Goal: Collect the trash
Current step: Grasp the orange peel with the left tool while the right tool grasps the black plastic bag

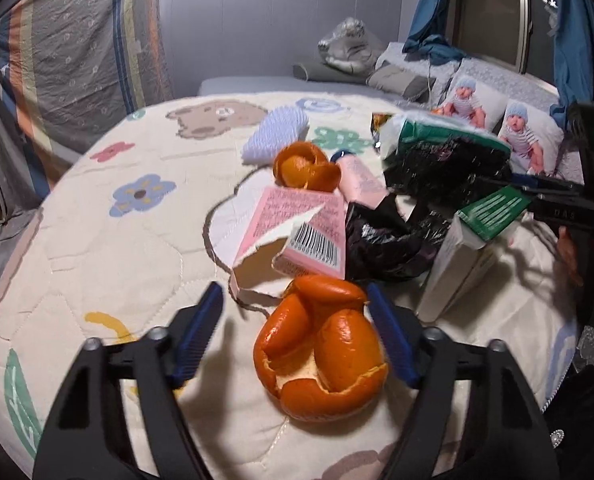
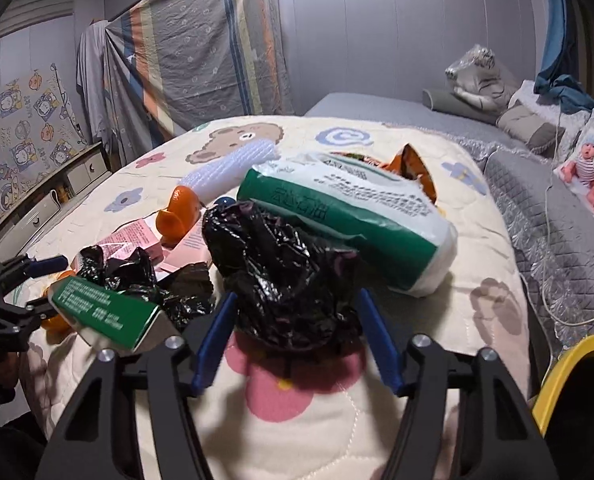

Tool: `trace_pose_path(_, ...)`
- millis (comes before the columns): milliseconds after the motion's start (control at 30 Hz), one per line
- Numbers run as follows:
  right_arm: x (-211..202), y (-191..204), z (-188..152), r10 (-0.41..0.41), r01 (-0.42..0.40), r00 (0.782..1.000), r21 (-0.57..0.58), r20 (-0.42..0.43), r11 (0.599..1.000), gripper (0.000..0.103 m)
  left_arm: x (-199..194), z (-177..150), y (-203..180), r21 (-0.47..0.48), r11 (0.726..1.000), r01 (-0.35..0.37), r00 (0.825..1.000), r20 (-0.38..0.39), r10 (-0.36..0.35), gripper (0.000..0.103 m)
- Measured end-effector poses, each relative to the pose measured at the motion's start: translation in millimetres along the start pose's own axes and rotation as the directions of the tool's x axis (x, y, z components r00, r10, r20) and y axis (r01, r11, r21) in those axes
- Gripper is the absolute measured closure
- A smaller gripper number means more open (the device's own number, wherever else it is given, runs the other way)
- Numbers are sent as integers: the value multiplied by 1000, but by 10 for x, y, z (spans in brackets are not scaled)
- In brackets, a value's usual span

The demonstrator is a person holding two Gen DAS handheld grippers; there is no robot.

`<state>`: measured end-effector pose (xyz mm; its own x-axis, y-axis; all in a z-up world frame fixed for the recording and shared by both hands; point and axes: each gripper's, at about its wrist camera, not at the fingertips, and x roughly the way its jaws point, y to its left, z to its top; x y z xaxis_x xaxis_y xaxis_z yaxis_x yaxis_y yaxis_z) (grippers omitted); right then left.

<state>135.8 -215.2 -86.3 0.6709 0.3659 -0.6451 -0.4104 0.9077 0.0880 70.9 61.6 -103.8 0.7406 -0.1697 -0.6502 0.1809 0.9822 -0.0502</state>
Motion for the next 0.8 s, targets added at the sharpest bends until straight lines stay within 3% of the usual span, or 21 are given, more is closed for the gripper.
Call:
trace_pose_path(133,125,-18,44,28,-28,999,18,-35,999,63,94,-27,-34,5,1000,-7,999,-34,8,56)
trace_pose_path(233,90,5,54,27,-27,999,13,-25,1000,77,58,-29,-54,12,1000,-16,1000,-25,16,61)
trace_pose_path(333,15,19,52,23,-23,1000,13,1,1000,85,6,-29,-18,-9,1000,-22,1000,-17,22,65)
trace_pose_path(800,-763,-31,147,5,-10,977,23,211,1000,88,-499,61,200,-102,994,-36,993,106,47,68)
